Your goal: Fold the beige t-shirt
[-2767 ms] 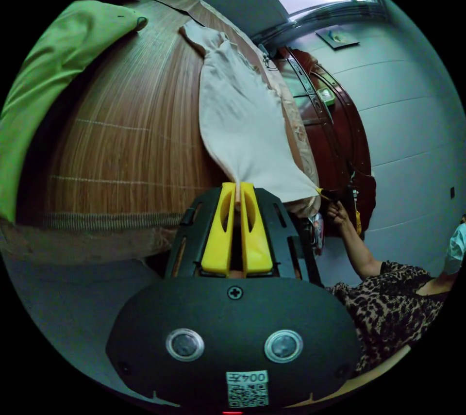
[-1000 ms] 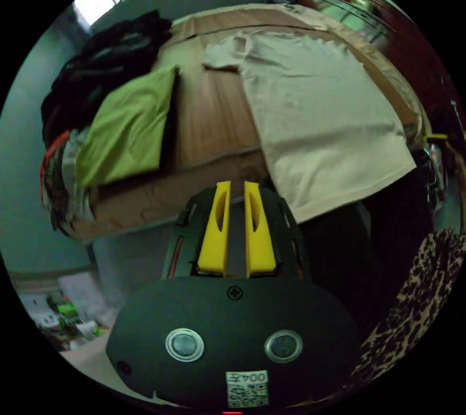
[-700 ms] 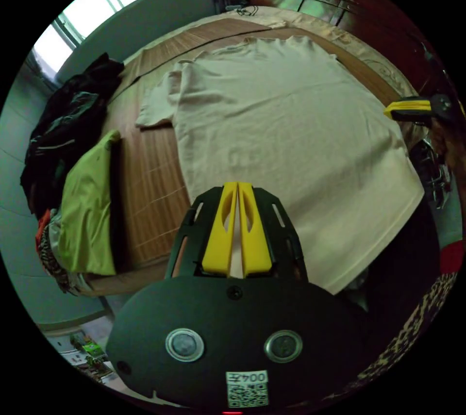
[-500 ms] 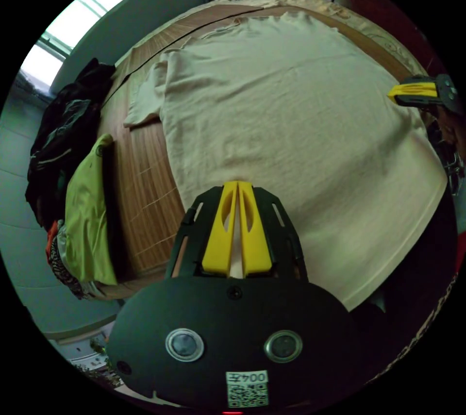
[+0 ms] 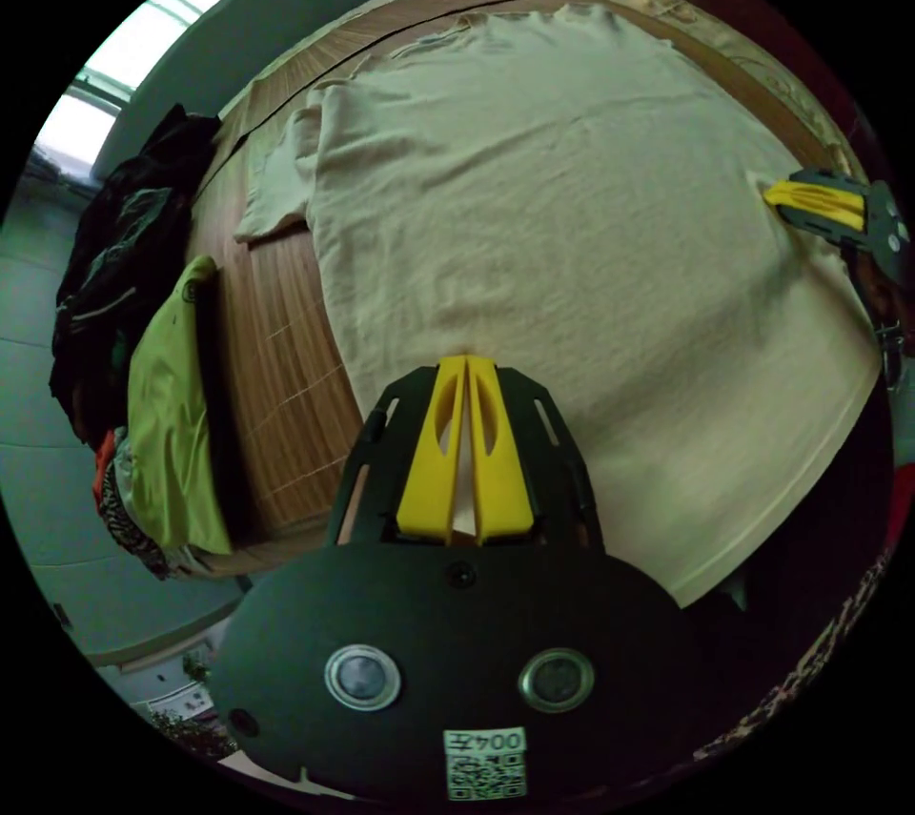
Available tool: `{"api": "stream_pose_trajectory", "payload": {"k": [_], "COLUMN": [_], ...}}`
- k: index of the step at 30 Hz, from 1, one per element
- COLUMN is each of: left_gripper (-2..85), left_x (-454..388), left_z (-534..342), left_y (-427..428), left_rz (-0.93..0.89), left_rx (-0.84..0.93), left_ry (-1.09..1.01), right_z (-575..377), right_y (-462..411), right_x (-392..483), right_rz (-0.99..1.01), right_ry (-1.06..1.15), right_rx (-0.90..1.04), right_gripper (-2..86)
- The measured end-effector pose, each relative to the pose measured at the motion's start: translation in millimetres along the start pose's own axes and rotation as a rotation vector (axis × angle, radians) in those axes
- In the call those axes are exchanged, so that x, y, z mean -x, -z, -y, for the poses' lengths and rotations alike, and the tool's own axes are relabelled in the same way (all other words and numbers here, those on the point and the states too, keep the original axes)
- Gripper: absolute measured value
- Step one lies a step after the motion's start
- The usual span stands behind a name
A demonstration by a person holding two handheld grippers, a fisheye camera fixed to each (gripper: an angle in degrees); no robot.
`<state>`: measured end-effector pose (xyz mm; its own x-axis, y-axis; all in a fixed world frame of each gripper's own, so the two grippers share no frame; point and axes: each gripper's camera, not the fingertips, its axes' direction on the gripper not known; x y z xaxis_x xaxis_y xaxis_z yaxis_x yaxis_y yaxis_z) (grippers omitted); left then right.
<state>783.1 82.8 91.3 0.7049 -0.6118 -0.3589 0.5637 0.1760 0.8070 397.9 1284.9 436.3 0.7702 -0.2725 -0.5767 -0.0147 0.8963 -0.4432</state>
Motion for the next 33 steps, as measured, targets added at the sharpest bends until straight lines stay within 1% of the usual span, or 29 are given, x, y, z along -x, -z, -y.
{"api": "stream_pose_trajectory", "payload": {"k": [3,6,8,9,11,12,14,17,18,19,20,24,26,30,33], "left_gripper": [0.8,0.9,0.9,0.9,0.9,0.9,0.9,1.0,1.0,1.0,1.0,1.0,1.0,1.0,0.9], "left_x": [-4.3,-20.6,-34.3,-44.4,-58.7,-65.7,-71.5,-68.1,-65.4,-64.0,-61.9,-62.1,-63.4,-67.2,-65.7], "left_z": [-1.0,0.7,3.0,4.5,6.0,6.3,6.0,4.9,4.0,3.5,2.3,-1.0,-2.2,-7.6,-9.7], "left_y": [-4.5,-9.1,-12.3,-14.7,-18.8,-21.6,-26.0,-31.7,-34.1,-35.3,-37.8,-47.1,-51.3,-60.8,-67.6], "left_rz": [-0.02,0.017,0.057,0.088,0.134,0.154,0.165,0.135,0.119,0.11,0.097,0.087,0.09,0.105,0.099], "left_rx": [0.004,0.02,0.037,0.048,0.064,0.071,0.078,0.084,0.084,0.084,0.084,0.089,0.092,0.09,0.096], "left_ry": [-0.008,-0.04,-0.073,-0.098,-0.128,-0.136,-0.134,-0.114,-0.109,-0.106,-0.103,-0.116,-0.119,-0.126,-0.124], "right_z": [-8.9,-15.7,-15.6,-16.0,-20.6,-21.7,-27.0,-21.0,-19.0,-15.9,-12.1,-4.4,-5.5,2.8,13.9], "right_y": [-4.0,-7.9,-9.2,-8.8,-4.3,-4.8,-17.4,-48.0,-56.8,-78.5,-98.5,-138.7,-158.1,-173.7,-179.8], "right_x": [-13.5,-34.3,-69.7,-81.7,-144.7,-163.2,-242.2,-323.6,-337.7,-364.3,-384.5,-421.3,-434.3,-444.4,-453.2], "right_rz": [0.017,0.074,0.232,0.279,0.382,0.407,0.526,0.672,0.72,0.872,0.982,1.012,1.035,1.062,1.009], "right_ry": [-0.023,-0.076,-0.134,-0.153,-0.324,-0.373,-0.595,-0.758,-0.791,-0.867,-0.923,-1.095,-1.217,-1.276,-1.288], "right_rx": [-0.037,-0.049,-0.012,-0.016,-0.097,-0.114,-0.167,-0.185,-0.183,-0.182,-0.175,-0.121,-0.102,-0.072,-0.023], "right_gripper": [-0.7,-0.6,-0.2,0.0,1.6,2.1,3.2,5.4,5.8,7.5,8.8,10.4,11.2,11.2,10.5]}}
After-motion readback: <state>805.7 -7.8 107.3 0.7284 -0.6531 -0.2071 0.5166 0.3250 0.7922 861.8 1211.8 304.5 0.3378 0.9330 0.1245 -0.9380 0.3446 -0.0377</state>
